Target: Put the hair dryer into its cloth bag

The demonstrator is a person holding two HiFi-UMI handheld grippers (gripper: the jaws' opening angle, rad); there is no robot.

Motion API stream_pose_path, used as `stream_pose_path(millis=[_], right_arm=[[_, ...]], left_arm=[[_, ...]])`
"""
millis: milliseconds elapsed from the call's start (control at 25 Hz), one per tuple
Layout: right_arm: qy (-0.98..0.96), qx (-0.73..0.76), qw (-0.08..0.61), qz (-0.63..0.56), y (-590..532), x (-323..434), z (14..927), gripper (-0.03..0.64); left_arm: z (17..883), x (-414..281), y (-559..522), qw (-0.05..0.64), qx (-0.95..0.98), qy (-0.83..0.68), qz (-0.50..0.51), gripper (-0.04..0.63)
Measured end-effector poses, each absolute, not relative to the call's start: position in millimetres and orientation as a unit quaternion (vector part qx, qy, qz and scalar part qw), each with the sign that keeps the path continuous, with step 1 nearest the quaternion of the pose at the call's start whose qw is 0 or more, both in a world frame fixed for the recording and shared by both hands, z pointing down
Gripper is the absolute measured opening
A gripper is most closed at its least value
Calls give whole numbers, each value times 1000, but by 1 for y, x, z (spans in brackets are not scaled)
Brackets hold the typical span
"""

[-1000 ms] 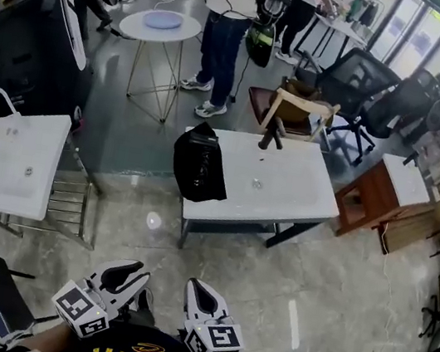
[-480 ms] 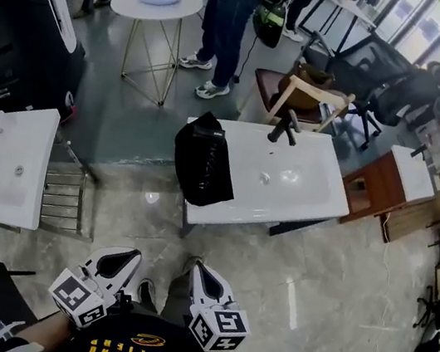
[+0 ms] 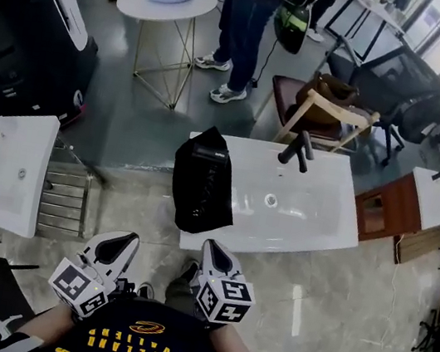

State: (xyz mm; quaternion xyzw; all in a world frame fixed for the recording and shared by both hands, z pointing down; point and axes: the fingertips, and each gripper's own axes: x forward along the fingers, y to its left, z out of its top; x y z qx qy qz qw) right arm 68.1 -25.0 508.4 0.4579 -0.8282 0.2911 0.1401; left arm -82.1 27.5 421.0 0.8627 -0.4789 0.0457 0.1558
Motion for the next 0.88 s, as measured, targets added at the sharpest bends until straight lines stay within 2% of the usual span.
stream_pose_path(millis=[400, 680, 880], right_arm=[[-832, 421, 197, 302, -113, 64, 553, 17], [-811, 416, 241, 335, -145, 44, 595, 139], [-790, 426, 276, 343, -166, 34, 622, 193]], left_arm=[[441, -67, -41, 182, 829, -525, 61, 5], [468, -91, -70, 227, 812, -533, 65, 8], [480, -121, -91, 256, 807, -528, 65, 54]])
